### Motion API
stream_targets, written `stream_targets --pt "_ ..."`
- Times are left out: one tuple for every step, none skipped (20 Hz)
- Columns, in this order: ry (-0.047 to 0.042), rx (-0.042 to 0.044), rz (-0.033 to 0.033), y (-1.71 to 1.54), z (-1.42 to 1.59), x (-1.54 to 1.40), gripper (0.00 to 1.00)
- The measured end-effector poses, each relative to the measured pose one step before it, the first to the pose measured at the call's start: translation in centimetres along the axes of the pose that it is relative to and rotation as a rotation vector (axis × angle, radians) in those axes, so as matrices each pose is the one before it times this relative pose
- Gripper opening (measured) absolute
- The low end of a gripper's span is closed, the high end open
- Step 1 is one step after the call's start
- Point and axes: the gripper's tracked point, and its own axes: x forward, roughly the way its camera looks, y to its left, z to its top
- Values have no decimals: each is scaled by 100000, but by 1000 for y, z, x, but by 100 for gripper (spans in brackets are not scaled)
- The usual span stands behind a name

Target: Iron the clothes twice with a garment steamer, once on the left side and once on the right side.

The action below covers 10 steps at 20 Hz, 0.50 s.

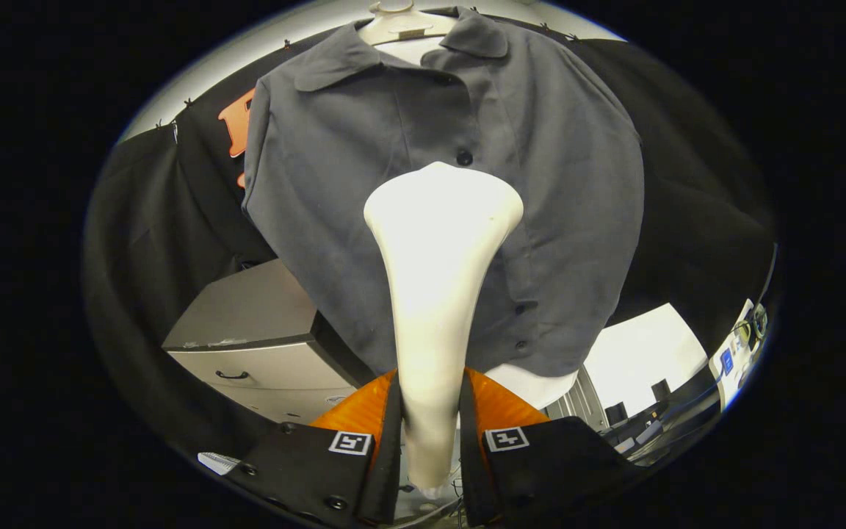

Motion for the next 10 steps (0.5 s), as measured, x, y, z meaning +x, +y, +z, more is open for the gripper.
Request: stream_targets --pt "-1674 -457 116 -154 1044 -554 42" --pt "-1583 -678 373 -192 1082 -540 42" --pt "-1623 -856 641 -111 1090 -515 42" --pt "-1542 -890 556 -256 1008 -527 42" --pt "-1394 -724 414 -272 938 -449 42" --pt "-1249 -725 306 -279 832 -332 42" --pt "-1034 -608 269 -371 888 -309 42" --pt "-694 -389 212 -398 594 -137 42" --pt "-707 -288 527 -328 622 -210 42" --pt "-770 -72 502 -312 683 -124 42"
